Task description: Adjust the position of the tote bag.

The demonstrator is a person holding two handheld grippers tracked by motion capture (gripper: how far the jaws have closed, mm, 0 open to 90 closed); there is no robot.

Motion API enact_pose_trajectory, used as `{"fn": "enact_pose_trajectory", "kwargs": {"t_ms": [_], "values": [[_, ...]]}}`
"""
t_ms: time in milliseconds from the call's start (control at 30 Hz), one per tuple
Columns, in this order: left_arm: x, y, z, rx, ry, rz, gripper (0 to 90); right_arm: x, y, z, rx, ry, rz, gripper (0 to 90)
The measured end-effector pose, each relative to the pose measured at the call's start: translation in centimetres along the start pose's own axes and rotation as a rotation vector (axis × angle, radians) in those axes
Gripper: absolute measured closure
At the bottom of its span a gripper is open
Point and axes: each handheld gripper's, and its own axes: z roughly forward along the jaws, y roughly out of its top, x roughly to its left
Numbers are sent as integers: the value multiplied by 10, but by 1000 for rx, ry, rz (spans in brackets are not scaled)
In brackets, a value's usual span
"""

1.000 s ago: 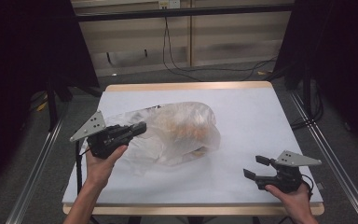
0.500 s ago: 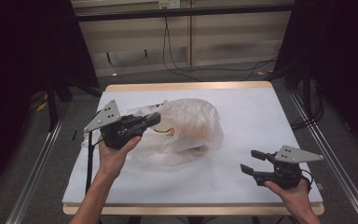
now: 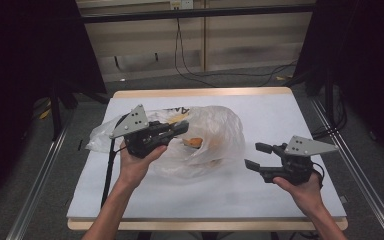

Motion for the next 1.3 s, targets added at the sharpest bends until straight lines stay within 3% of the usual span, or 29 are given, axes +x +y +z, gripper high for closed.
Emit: {"fn": "enact_pose_trajectory", "kwargs": {"t_ms": [167, 367, 467, 667, 733, 867, 967, 1033, 1167, 1233, 1300], "values": [[-3, -7, 9, 23, -10, -7, 872, -1, 21, 8, -20, 9, -22, 320], [-6, 0, 21, 25, -26, 1, 872, -3, 36, 25, -21, 11, -43, 314], [-7, 1, 30, 23, -48, 1, 872, -4, 49, 29, -68, 34, -36, 310], [-4, -3, 41, 48, -47, -8, 872, -4, 63, 39, -54, 67, -64, 282], [-2, -5, 43, 41, -65, -30, 872, -3, 64, 40, -55, 73, -66, 279], [-6, -5, 47, 62, -72, -11, 872, 4, 68, 48, -59, 98, -95, 267], [-9, -3, 46, 62, -76, 1, 871, 9, 66, 55, -18, 80, -126, 268], [-10, -3, 45, 56, -87, 2, 871, 10, 64, 58, 2, 69, -127, 298], [-12, -3, 46, 55, -81, 6, 869, 8, 60, 64, 27, 51, -124, 450], [-12, -4, 46, 63, -79, 6, 869, 9, 61, 65, 32, 14, -150, 487], [-10, -6, 47, 58, -84, -5, 869, 9, 60, 67, 27, 29, -149, 558]]}}
